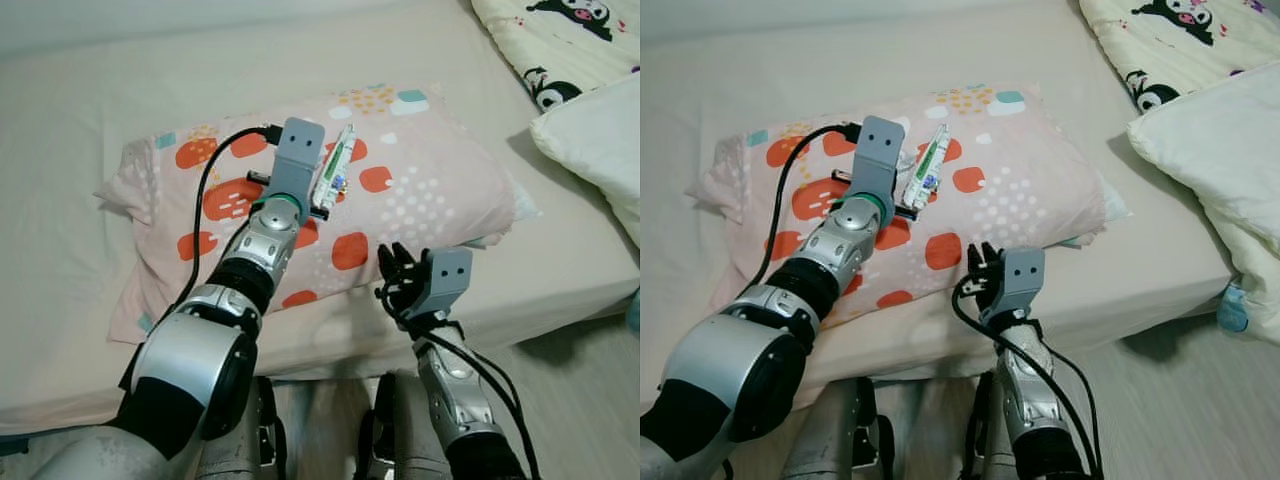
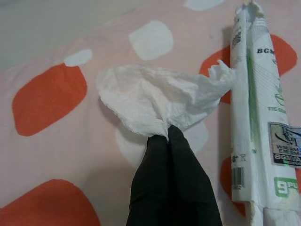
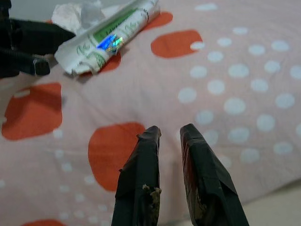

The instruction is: Clean up the room

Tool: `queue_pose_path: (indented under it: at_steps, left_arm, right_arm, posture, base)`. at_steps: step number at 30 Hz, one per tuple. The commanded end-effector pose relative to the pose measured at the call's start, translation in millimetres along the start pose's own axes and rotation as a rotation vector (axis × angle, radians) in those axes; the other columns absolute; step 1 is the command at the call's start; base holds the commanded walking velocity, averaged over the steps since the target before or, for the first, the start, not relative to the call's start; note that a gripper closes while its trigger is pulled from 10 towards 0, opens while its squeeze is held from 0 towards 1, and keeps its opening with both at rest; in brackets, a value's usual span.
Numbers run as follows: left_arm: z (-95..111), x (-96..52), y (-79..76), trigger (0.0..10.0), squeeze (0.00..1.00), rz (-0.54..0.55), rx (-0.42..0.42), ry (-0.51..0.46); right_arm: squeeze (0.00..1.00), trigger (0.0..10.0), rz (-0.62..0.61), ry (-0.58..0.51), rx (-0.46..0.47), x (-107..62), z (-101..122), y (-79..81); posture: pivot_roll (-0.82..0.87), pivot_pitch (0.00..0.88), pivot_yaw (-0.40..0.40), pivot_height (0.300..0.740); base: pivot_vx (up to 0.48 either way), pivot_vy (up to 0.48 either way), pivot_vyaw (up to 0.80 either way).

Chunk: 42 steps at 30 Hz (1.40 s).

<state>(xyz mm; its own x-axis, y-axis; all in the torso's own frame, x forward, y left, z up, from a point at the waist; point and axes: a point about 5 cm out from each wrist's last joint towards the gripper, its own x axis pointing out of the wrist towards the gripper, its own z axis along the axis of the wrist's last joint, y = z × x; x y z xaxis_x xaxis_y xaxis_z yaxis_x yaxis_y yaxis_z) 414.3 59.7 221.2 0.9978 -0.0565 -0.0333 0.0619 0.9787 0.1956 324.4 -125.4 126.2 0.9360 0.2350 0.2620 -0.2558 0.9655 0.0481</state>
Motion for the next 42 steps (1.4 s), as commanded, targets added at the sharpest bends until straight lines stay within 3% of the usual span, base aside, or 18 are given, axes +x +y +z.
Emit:
queue_pose_path:
  at_steps: [1, 6, 7, 8, 9, 10, 15, 16, 18, 21, 22, 24, 26, 31, 32, 33, 34, 42]
  left_arm:
    - [-1.2, 0.6, 7.7, 0.0, 0.00, 0.017, -0.029, -0.014]
    - [4.6, 0.9, 17.7, 0.0, 0.00, 0.032, -0.054, -0.068]
    - [10.7, -0.8, 29.3, 10.0, 0.00, 0.061, -0.075, -0.138]
    - [18.1, -7.9, 45.2, 10.0, 0.00, 0.090, -0.087, -0.248]
    - [25.5, -27.5, 70.1, 10.0, 0.00, 0.145, -0.069, -0.390]
    - [26.5, -39.8, 83.1, 10.0, 0.00, 0.177, -0.041, -0.434]
    - [28.4, -56.9, 99.5, 10.0, 0.00, 0.222, -0.001, -0.474]
    - [33.8, -68.6, 111.9, 10.0, 0.00, 0.253, 0.021, -0.497]
    - [33.8, -68.6, 111.9, 10.0, 0.00, 0.253, 0.021, -0.497]
    - [39.8, -78.5, 120.1, 10.0, 0.00, 0.274, 0.043, -0.516]
    - [47.2, -88.1, 126.4, 10.0, 0.00, 0.288, 0.067, -0.538]
    - [47.2, -88.1, 126.4, 10.0, 0.00, 0.288, 0.067, -0.538]
    - [55.2, -101.9, 130.7, 10.0, 0.00, 0.306, 0.083, -0.563]
    - [58.5, -114.3, 130.9, 10.0, 0.00, 0.314, 0.094, -0.561]
    - [59.0, -117.1, 130.8, 10.0, 0.00, 0.312, 0.097, -0.557]
    - [59.0, -117.1, 130.8, 10.0, 0.00, 0.312, 0.097, -0.557]
    - [58.7, -119.1, 130.8, 10.0, 0.00, 0.311, 0.099, -0.550]
    - [59.2, -125.9, 131.5, 10.0, 0.00, 0.313, 0.106, -0.525]
  right_arm:
    - [0.00, 10.0, -0.010, 0.015, 0.016, -2.5, -2.0, -3.0]
    - [0.00, 10.0, -0.014, 0.007, 0.021, -0.5, 1.5, -4.5]
    - [0.00, 10.0, -0.012, -0.017, 0.029, 5.0, 8.6, -5.7]
    - [0.00, 10.0, -0.005, -0.054, 0.050, 15.1, 19.7, -7.9]
    - [0.00, 10.0, 0.010, -0.107, 0.084, 33.0, 36.8, -11.5]
    - [0.00, 10.0, 0.014, -0.126, 0.107, 43.9, 44.5, -13.3]
    - [0.00, 10.0, 0.012, -0.145, 0.147, 59.0, 54.5, -16.3]
    - [1.00, 10.0, 0.007, -0.133, 0.221, 71.5, 59.3, -18.4]
    - [1.00, 10.0, 0.007, -0.133, 0.221, 71.5, 59.3, -18.4]
    - [1.00, 10.0, 0.005, -0.111, 0.294, 81.1, 61.6, -18.6]
    - [1.00, 10.0, 0.025, -0.037, 0.398, 89.5, 56.6, -13.2]
    - [1.00, 10.0, 0.025, -0.037, 0.398, 89.5, 56.6, -13.2]
    - [1.00, 10.0, 0.068, 0.071, 0.474, 95.0, 46.4, -0.6]
    - [1.00, 10.0, 0.106, 0.169, 0.529, 97.2, 37.6, 11.7]
    - [0.19, 10.0, 0.100, 0.192, 0.551, 97.3, 35.0, 13.9]
    - [0.19, 10.0, 0.100, 0.192, 0.551, 97.3, 35.0, 13.9]
    - [0.00, 10.0, 0.080, 0.212, 0.566, 97.1, 32.4, 14.2]
    - [0.00, 10.0, 0.045, 0.230, 0.596, 98.7, 31.2, 12.6]
  posture:
    - [0.05, 0.310, 0.090, 0.623]
    - [0.05, 0.308, 0.080, 0.623]
    - [0.06, 0.309, 0.075, 0.623]
    - [0.09, 0.311, 0.056, 0.623]
    - [0.14, 0.313, 0.029, 0.623]
    - [0.14, 0.313, 0.029, 0.623]
    - [0.20, 0.316, 0.002, 0.623]
    - [0.24, 0.317, -0.013, 0.623]
    - [0.24, 0.317, -0.013, 0.623]
    - [0.28, 0.321, -0.027, 0.623]
    - [0.30, 0.327, -0.032, 0.623]
    - [0.30, 0.327, -0.032, 0.623]
    - [0.32, 0.351, -0.039, 0.623]
    - [0.34, 0.373, -0.044, 0.623]
    - [0.35, 0.382, -0.045, 0.623]
    - [0.35, 0.382, -0.045, 0.623]
    - [0.35, 0.385, -0.044, 0.623]
    - [0.36, 0.393, -0.038, 0.623]
  base:
    - [0.000, 0.000, 0.00]
    - [0.000, 0.000, 0.00]
    - [0.000, 0.000, 0.00]
    - [0.000, 0.000, 0.00]
    - [0.000, 0.000, 0.00]
    - [0.000, 0.000, 0.00]
    - [0.000, 0.000, 0.00]
    - [0.000, 0.000, 0.00]
    - [0.000, 0.000, 0.00]
    - [0.000, 0.000, 0.00]
    - [0.000, 0.000, 0.00]
    - [0.000, 0.000, 0.00]
    - [0.000, 0.000, 0.00]
    - [0.000, 0.000, 0.00]
    - [0.000, 0.000, 0.00]
    - [0.000, 0.000, 0.00]
    - [0.000, 0.000, 0.00]
    - [0.000, 0.000, 0.00]
